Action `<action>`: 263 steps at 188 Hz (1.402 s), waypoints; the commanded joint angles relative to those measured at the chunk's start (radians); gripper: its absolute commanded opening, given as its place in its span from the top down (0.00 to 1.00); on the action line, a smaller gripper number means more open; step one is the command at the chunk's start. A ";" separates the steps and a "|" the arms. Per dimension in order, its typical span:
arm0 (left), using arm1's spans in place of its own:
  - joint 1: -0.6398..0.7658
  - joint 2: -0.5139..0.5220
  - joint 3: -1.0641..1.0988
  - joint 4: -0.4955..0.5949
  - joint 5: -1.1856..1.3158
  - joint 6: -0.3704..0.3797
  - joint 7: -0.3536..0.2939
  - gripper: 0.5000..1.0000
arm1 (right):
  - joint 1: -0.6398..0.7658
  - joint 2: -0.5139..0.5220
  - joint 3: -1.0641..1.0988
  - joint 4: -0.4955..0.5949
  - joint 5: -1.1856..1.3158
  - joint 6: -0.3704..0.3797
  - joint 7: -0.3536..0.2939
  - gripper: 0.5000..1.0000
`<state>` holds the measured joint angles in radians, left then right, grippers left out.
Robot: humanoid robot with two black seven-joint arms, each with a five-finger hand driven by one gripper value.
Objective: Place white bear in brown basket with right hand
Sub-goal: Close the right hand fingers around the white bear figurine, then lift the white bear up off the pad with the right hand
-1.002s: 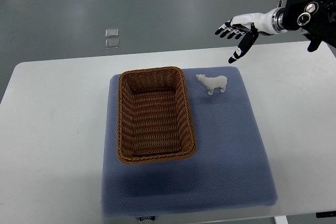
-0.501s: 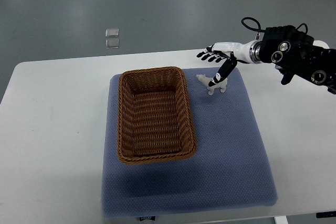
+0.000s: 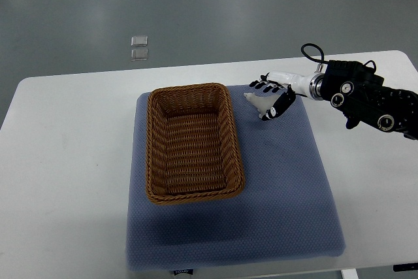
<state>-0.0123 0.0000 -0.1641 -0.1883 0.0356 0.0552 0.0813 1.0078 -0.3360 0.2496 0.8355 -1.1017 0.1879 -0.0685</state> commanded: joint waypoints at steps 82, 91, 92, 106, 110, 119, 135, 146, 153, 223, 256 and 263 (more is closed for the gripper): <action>0.000 0.000 -0.002 0.001 0.000 0.000 0.000 0.00 | -0.031 0.040 -0.003 -0.038 -0.050 -0.022 0.002 0.77; 0.000 0.000 -0.002 0.001 0.000 0.000 0.000 0.00 | -0.029 0.040 -0.003 -0.039 -0.050 -0.022 0.002 0.85; 0.000 0.000 -0.002 0.001 0.000 0.000 0.000 0.00 | -0.029 0.040 -0.003 -0.039 -0.050 -0.024 0.002 0.86; 0.000 0.000 -0.003 0.001 0.000 0.000 0.000 0.00 | -0.028 0.040 -0.003 -0.044 -0.050 -0.022 0.002 0.93; 0.000 0.000 -0.003 0.001 0.000 0.000 0.000 0.00 | -0.026 0.038 -0.003 -0.044 -0.050 -0.021 0.002 0.96; 0.000 0.000 -0.003 0.001 0.000 0.000 0.000 0.00 | -0.023 0.038 -0.001 -0.044 -0.049 -0.018 0.002 1.00; 0.000 0.000 -0.003 0.001 0.000 0.000 0.000 0.00 | -0.018 0.035 0.000 -0.042 -0.047 -0.012 0.002 1.00; 0.000 0.000 -0.002 0.001 0.000 0.000 0.000 0.00 | 0.000 0.031 0.002 -0.041 -0.041 -0.008 0.002 1.00; 0.000 0.000 -0.003 0.001 0.000 0.000 0.000 0.00 | 0.015 0.021 0.002 -0.039 -0.037 -0.008 0.002 1.00; 0.000 0.000 -0.003 0.001 0.000 0.000 0.000 0.00 | 0.159 -0.130 0.017 0.112 0.046 0.082 0.001 1.00; 0.000 0.000 -0.002 0.001 0.000 0.000 0.000 0.00 | 0.186 -0.141 0.031 0.192 0.082 0.082 0.038 1.00; 0.000 0.000 -0.002 0.001 0.000 0.000 0.000 0.00 | 0.184 -0.132 0.033 0.211 0.082 0.079 0.048 1.00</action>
<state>-0.0123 0.0000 -0.1663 -0.1872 0.0352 0.0552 0.0814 1.1867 -0.4775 0.2725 0.9974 -1.0316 0.2690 -0.0499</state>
